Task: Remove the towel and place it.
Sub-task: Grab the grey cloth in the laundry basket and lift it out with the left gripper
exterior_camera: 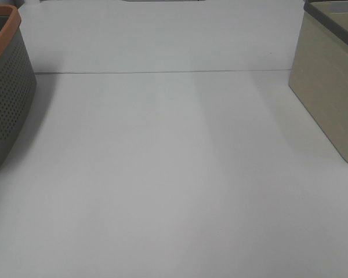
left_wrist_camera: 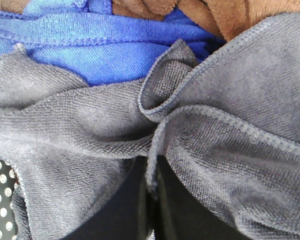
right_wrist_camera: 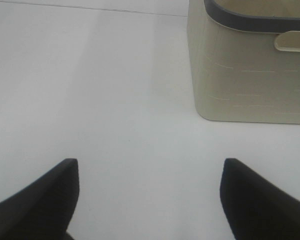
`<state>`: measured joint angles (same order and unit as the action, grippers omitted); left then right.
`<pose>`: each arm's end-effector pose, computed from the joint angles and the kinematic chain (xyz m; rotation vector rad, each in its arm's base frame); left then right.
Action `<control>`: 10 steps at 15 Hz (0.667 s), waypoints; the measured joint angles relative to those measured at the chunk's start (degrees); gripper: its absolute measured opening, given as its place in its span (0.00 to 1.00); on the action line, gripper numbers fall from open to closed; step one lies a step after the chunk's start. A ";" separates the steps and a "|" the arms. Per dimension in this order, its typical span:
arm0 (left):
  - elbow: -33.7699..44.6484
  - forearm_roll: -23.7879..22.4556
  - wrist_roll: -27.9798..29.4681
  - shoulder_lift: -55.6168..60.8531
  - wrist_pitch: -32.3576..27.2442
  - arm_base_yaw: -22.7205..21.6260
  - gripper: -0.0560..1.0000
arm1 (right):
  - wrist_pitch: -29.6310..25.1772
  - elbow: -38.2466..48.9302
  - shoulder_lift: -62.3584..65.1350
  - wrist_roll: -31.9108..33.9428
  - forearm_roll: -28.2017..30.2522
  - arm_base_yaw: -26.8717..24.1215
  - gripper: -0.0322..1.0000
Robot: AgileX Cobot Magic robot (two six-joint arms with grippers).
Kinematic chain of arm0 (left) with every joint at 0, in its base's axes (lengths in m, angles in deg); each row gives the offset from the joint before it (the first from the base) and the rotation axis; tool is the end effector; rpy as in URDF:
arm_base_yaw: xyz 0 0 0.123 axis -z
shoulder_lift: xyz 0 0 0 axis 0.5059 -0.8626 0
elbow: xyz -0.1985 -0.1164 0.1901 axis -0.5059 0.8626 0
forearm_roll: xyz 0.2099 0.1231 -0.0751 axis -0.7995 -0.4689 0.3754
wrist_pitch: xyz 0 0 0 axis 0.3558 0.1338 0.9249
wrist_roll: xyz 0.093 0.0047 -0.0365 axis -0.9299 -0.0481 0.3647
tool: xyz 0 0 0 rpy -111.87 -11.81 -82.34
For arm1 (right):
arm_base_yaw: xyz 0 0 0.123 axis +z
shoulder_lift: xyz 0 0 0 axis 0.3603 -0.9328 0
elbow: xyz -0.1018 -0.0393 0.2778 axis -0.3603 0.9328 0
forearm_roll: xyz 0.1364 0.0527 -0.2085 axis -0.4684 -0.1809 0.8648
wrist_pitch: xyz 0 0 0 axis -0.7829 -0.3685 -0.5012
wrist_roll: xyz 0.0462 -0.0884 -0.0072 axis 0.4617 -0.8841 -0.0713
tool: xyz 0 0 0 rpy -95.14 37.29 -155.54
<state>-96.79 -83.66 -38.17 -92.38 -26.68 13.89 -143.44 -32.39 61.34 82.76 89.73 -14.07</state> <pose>0.4635 0.1336 0.1950 0.3494 2.7772 0.1525 -0.0074 -0.0059 0.2756 -0.1224 2.0256 0.0095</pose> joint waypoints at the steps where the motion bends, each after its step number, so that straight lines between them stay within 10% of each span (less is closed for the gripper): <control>1: 0.00 0.00 0.00 0.00 0.00 0.00 0.05 | 0.00 0.00 0.00 0.00 0.00 0.00 0.77; 10: 0.00 0.11 0.46 7.51 0.46 0.00 0.05 | 0.00 0.00 0.00 0.00 0.00 0.00 0.77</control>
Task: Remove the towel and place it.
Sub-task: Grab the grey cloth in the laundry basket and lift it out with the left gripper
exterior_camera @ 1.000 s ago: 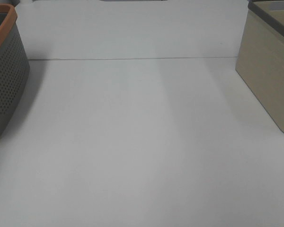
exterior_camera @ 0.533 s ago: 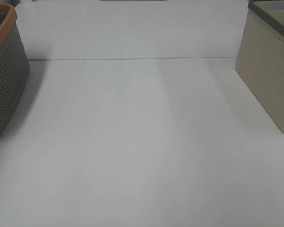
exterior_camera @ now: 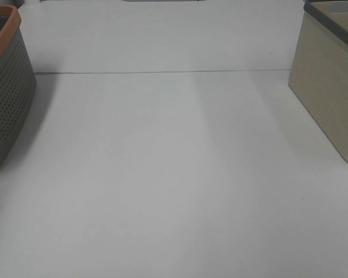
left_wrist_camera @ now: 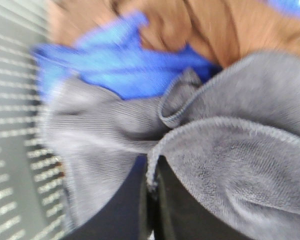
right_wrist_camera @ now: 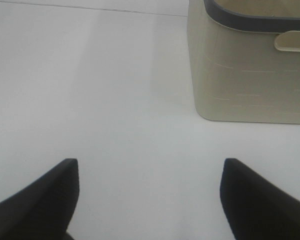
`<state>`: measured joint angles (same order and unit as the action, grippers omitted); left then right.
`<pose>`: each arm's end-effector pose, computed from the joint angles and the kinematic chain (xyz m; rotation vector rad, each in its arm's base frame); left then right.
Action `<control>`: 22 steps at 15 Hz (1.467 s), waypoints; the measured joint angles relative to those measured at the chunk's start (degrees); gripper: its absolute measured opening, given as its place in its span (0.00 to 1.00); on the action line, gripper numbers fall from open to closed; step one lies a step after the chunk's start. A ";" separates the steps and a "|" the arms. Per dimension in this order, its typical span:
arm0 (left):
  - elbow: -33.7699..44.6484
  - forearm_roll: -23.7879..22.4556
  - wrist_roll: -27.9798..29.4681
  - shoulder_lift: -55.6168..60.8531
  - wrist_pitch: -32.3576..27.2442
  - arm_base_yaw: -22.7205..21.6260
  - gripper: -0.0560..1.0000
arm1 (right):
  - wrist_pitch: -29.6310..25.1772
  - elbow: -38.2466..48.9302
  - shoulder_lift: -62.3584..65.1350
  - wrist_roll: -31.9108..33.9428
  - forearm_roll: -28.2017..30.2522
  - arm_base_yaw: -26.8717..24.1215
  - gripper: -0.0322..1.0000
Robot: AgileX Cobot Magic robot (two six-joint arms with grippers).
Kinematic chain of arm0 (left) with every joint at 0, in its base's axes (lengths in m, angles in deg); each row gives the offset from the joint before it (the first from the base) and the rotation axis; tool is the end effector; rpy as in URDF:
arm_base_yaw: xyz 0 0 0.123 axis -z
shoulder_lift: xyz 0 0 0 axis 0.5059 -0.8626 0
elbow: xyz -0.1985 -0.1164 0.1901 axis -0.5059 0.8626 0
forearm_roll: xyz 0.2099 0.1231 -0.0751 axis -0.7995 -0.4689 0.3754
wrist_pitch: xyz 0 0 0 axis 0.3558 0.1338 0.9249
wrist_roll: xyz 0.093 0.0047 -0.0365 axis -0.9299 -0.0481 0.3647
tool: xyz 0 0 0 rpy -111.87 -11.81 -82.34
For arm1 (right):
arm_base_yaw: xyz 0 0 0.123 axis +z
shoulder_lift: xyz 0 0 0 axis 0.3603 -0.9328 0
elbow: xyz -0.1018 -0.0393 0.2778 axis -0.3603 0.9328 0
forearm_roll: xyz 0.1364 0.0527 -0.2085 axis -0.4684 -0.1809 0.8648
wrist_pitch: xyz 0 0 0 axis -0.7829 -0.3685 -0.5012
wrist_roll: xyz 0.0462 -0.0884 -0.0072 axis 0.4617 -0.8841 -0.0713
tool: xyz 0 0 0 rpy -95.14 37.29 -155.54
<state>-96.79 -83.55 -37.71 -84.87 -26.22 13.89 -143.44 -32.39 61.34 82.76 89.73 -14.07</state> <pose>0.4513 0.1298 0.2579 0.3242 2.6462 0.2180 -0.0074 -0.0059 0.2756 -0.1224 2.0256 0.0095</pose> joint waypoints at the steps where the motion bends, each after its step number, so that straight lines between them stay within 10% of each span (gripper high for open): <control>1: 0.00 0.29 0.17 1.89 -0.06 0.00 0.05 | 0.00 0.00 0.00 0.00 0.00 0.00 0.77; 12: 0.00 4.81 1.20 22.52 0.46 0.00 0.05 | 0.00 0.00 0.00 0.00 0.00 0.00 0.77; 22: 0.00 10.60 1.03 34.38 12.95 0.00 0.05 | 0.00 0.00 0.00 0.00 0.00 0.00 0.77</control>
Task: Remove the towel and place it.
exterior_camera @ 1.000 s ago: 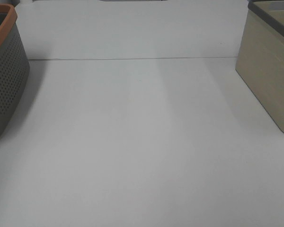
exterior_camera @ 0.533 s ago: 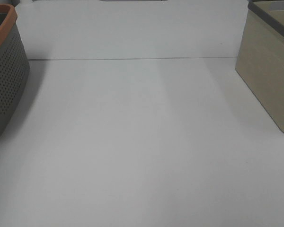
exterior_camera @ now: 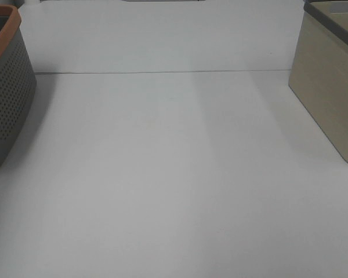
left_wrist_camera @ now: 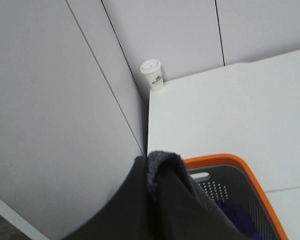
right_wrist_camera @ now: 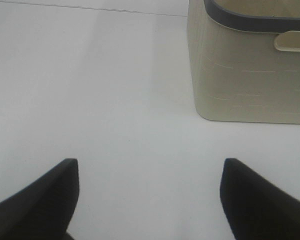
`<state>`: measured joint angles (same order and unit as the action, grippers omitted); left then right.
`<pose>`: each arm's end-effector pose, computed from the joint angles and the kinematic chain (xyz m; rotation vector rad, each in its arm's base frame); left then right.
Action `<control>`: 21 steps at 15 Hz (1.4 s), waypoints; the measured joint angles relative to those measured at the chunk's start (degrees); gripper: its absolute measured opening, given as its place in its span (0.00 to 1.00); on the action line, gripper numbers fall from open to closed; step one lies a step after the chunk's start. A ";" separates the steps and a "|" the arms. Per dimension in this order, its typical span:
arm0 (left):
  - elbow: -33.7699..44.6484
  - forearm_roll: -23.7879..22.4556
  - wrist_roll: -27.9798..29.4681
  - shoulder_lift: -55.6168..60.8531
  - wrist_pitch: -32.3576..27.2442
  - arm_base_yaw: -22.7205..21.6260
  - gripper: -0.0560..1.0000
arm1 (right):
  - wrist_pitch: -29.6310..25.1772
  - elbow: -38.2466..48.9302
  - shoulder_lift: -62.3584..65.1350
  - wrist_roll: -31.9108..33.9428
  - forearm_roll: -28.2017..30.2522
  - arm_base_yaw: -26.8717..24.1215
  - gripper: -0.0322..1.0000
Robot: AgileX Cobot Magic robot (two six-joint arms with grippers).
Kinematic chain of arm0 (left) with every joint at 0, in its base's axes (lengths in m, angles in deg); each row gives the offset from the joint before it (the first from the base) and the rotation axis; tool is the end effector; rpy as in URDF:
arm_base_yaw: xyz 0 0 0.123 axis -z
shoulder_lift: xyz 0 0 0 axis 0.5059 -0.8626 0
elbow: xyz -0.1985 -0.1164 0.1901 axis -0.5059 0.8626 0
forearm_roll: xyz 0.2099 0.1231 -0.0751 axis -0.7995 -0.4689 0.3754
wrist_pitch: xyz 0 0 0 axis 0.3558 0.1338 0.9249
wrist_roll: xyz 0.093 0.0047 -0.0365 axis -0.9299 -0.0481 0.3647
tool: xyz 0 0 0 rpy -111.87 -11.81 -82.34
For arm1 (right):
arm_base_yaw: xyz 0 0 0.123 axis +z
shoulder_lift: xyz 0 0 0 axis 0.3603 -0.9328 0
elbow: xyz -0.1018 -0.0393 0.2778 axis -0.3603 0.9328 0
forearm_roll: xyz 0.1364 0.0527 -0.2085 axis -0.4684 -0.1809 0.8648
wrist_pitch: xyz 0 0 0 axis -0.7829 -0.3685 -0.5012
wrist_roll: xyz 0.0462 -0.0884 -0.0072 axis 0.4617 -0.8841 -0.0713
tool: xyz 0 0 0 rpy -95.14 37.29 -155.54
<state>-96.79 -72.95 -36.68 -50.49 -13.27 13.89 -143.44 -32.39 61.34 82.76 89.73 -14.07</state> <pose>0.3098 0.0767 0.5219 0.1608 1.8122 0.3228 -0.0074 -0.0059 0.2756 -0.1224 2.0256 0.0095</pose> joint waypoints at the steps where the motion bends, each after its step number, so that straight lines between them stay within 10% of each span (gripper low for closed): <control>1: 0.00 1.38 -0.23 0.57 1.49 0.00 0.05 | 0.00 0.00 0.00 0.00 0.00 0.00 0.77; 14: -11.29 0.40 -9.05 0.00 15.87 24.06 0.05 | 0.00 0.00 0.00 0.00 0.00 0.00 0.77; 21: -11.52 -26.30 11.92 -3.78 8.02 34.61 0.05 | 0.00 0.00 0.00 0.00 0.00 0.00 0.77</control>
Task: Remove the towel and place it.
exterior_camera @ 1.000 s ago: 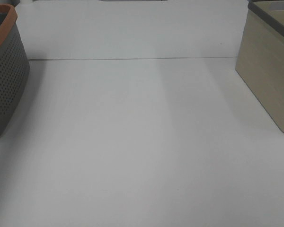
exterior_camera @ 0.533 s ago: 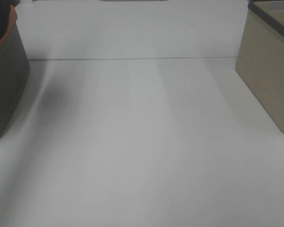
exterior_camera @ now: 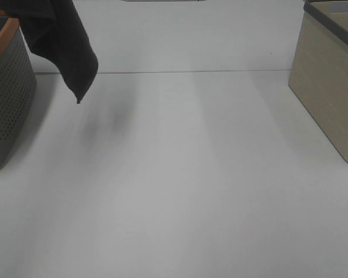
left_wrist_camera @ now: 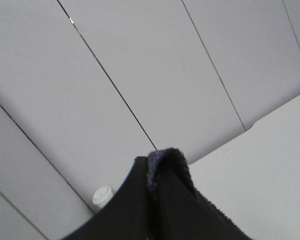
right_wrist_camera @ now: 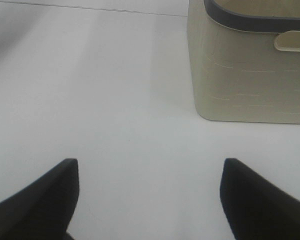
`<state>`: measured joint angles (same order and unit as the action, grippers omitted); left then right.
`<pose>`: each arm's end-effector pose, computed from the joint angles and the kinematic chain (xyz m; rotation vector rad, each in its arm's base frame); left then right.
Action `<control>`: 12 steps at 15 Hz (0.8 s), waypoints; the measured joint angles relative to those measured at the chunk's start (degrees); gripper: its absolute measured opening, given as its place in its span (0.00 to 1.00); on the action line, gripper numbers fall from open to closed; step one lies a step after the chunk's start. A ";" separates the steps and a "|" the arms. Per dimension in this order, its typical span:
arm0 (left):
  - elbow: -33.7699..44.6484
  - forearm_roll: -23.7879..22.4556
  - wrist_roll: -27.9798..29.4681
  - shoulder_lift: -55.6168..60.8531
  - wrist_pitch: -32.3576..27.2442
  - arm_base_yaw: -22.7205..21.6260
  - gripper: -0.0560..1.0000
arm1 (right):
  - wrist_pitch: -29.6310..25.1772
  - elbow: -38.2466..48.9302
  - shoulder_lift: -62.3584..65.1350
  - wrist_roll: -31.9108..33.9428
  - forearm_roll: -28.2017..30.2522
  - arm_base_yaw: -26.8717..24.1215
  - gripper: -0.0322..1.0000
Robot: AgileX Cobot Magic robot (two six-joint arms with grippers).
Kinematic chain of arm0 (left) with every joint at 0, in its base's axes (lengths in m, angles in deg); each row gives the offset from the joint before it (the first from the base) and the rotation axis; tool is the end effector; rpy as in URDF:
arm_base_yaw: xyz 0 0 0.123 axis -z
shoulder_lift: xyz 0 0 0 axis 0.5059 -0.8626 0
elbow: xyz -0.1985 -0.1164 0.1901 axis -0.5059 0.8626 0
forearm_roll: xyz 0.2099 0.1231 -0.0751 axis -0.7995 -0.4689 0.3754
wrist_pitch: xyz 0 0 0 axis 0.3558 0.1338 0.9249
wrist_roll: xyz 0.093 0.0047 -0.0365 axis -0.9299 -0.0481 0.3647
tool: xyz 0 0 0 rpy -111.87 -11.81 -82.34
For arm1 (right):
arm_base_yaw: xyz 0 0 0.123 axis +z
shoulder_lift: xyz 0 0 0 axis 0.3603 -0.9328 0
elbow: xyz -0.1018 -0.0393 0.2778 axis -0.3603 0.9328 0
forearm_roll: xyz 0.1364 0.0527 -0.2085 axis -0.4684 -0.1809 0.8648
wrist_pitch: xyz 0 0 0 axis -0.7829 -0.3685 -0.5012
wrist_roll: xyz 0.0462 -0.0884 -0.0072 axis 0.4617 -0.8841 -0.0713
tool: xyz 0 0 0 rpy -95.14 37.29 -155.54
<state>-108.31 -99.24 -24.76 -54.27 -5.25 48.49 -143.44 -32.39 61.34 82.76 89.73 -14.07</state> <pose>0.3105 -0.0894 0.5769 0.5424 1.4442 0.2510 -0.0074 -0.0059 0.2756 -0.1224 2.0256 0.0095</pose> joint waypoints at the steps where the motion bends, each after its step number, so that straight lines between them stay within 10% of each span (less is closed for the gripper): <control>1: 0.00 -6.70 7.33 -0.46 -2.46 2.23 0.05 | 0.00 0.00 0.00 0.00 0.00 0.00 0.77; 5: 0.00 -33.86 35.07 -3.04 -18.39 14.73 0.05 | 0.00 0.00 0.00 0.00 0.00 0.00 0.77; 12: 0.00 -36.27 47.73 -10.14 -30.08 23.89 0.05 | 0.00 0.00 0.00 0.00 -0.23 0.00 0.77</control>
<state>-108.31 -135.51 22.97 -64.42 -35.33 72.39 -143.44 -32.39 61.34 82.76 89.50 -14.07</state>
